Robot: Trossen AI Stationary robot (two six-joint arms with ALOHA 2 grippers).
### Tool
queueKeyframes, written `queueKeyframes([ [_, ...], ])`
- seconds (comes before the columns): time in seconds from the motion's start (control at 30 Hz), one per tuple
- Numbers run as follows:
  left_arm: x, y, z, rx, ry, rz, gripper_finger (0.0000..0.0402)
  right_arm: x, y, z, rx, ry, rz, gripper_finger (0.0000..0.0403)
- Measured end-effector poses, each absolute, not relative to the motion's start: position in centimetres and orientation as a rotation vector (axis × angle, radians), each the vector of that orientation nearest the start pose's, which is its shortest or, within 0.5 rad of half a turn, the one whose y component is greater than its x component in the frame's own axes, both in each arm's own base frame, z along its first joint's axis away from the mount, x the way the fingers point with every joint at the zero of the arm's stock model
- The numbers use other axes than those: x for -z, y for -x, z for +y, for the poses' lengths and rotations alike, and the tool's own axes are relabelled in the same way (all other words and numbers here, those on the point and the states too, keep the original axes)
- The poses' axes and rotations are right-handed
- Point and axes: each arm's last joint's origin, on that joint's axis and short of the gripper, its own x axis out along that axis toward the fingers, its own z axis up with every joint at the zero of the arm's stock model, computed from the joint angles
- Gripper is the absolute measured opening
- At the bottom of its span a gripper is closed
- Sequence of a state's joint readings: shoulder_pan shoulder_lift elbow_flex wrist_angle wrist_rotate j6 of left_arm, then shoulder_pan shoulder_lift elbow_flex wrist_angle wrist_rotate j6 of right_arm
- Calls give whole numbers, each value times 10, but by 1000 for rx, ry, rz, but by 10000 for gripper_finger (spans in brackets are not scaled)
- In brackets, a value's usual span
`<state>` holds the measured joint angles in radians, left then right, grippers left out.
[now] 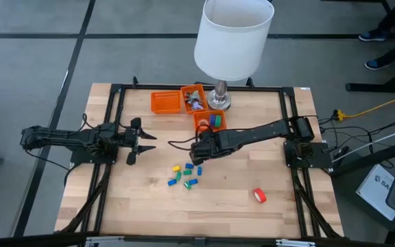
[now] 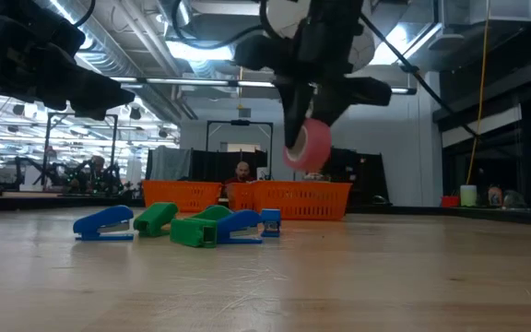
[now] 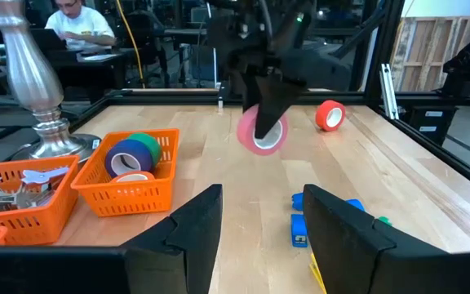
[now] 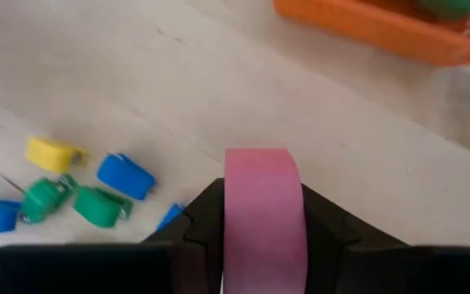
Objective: Pick and place Stapler, Stapler remover, tape
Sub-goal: Put the pink tape into the bottom right orange basket
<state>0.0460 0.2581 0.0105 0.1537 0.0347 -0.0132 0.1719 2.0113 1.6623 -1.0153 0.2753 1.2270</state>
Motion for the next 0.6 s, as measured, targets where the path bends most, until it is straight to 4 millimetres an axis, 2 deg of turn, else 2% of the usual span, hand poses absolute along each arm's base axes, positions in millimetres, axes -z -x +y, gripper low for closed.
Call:
queueKeyframes([
  [0.3, -160, -113, 4, -12, 17, 93, 169, -236, -407, 47, 879, -760, 967, 106],
  [0.6, -160, -113, 4, -12, 17, 94, 169, -240, -416, 28, 886, -819, 894, 106],
])
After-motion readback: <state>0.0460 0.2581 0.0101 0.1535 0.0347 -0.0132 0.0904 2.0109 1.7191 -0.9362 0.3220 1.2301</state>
